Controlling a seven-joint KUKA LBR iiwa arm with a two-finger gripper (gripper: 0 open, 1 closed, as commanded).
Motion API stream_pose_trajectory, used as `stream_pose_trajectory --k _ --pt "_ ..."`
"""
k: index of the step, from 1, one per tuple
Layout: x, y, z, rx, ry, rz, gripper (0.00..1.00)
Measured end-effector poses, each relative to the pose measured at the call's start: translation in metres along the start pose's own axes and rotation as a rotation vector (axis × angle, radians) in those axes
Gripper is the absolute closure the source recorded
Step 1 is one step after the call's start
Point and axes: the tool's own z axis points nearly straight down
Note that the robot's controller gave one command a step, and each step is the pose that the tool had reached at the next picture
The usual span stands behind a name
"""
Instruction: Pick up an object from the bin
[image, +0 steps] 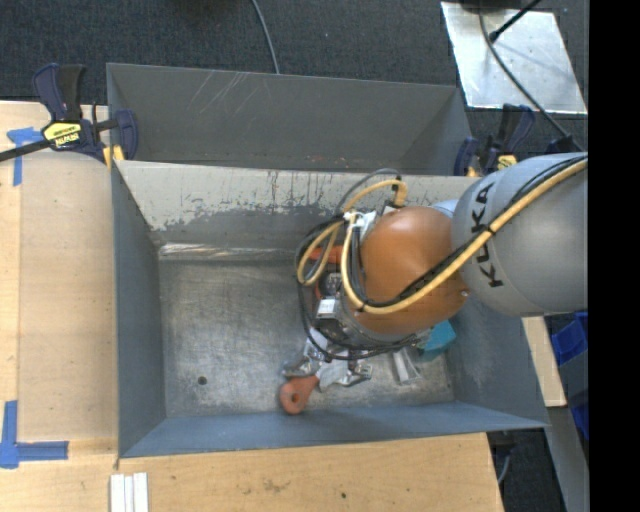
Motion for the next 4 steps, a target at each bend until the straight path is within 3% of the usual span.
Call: stream_pose_trajectory --k 1,2,3,4 --pt "0.008 -0.007 -0.001 0.01 0.014 -0.172 1.0" --pt "-0.054 -0.002 0.002 -0.002 0.039 -0.179 1.0" --pt "-0.057 -0.008 0.0 -0.008 0.003 -0.32 1.0" --pt "-0.04 -0.02 -0.001 -0.001 0.006 -0.356 1.0"
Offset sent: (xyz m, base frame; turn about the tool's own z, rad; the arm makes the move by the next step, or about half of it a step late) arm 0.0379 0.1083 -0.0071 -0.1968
